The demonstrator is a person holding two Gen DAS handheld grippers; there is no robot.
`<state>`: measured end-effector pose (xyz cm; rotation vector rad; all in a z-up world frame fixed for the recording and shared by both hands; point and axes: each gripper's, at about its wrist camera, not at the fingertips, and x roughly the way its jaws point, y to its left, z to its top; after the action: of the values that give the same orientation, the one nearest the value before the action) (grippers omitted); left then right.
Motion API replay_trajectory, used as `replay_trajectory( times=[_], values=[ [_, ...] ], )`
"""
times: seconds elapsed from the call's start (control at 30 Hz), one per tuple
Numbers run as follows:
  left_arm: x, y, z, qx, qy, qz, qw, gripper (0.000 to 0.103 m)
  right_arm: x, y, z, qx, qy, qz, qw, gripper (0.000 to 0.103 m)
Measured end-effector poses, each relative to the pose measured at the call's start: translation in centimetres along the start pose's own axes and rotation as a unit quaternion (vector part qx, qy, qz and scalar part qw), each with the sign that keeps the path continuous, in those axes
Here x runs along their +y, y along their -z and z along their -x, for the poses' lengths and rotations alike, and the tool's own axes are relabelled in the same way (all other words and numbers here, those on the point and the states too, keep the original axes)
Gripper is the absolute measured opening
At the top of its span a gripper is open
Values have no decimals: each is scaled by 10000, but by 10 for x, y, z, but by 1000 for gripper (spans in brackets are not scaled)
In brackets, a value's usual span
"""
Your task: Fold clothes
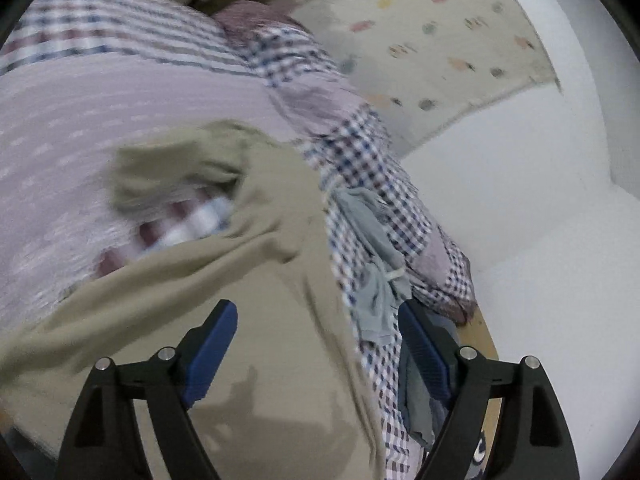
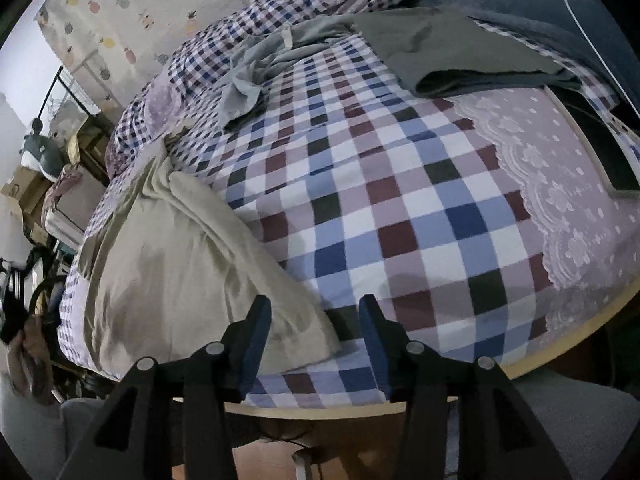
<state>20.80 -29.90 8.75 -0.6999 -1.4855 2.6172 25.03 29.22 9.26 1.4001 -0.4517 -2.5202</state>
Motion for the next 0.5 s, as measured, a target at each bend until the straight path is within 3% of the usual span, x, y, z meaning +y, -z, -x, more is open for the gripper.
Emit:
replay_trajectory(
  times=[0.17,0.33,0.5],
  values=[
    [-13,-33,-48,-132,109,-287,9994,86,9,-10,-7,101,177,152,9997,49],
    [12,-56,-88,-193,92,169,9996,86,30,-38,-14,93,222,387,9990,49],
    [33,-62,-63,-1012,-155,428,9938,86,99,-91,-33,117,-152,1086,9939,49]
  ],
)
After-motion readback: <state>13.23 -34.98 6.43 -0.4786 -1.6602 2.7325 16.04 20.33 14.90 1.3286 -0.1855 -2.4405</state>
